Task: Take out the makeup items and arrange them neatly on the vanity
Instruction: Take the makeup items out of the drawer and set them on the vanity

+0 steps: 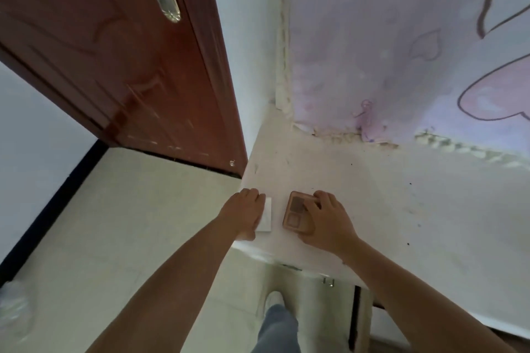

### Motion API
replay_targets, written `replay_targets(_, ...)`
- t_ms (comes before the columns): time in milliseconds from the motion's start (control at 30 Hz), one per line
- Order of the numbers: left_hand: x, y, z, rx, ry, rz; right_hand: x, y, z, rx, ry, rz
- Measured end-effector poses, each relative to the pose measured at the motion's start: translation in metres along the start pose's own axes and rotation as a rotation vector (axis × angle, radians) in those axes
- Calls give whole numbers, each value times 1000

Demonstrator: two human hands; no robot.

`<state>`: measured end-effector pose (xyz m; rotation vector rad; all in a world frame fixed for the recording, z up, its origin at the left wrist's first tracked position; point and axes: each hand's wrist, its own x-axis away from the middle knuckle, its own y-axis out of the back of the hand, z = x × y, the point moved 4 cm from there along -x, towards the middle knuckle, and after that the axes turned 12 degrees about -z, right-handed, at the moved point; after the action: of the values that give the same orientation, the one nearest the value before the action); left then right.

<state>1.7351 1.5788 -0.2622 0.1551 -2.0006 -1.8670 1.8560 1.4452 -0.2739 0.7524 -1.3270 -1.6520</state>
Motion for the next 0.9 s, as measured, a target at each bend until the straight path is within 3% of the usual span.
replay_targets(267,-9,-17,4,44,-175,56,16,-12,-1,-48,28,-27)
replay_targets(467,-2,-11,0,17,-207,48,30,-22,1,-48,0,40)
replay_targets(633,16,-8,-33,23,-326,-411,77,-16,-21,-110,9,-226)
replay_targets(700,28,-17,-61,51,-381,-519,112,-17,-35,-109,27,-343)
replay_targets(833,51,-47,-128,127,-417,-466,182,-32,-65,-39,124,-448)
replay_targets(900,64,-63,-164,153,-417,-441,210,-46,-80,-18,146,-389)
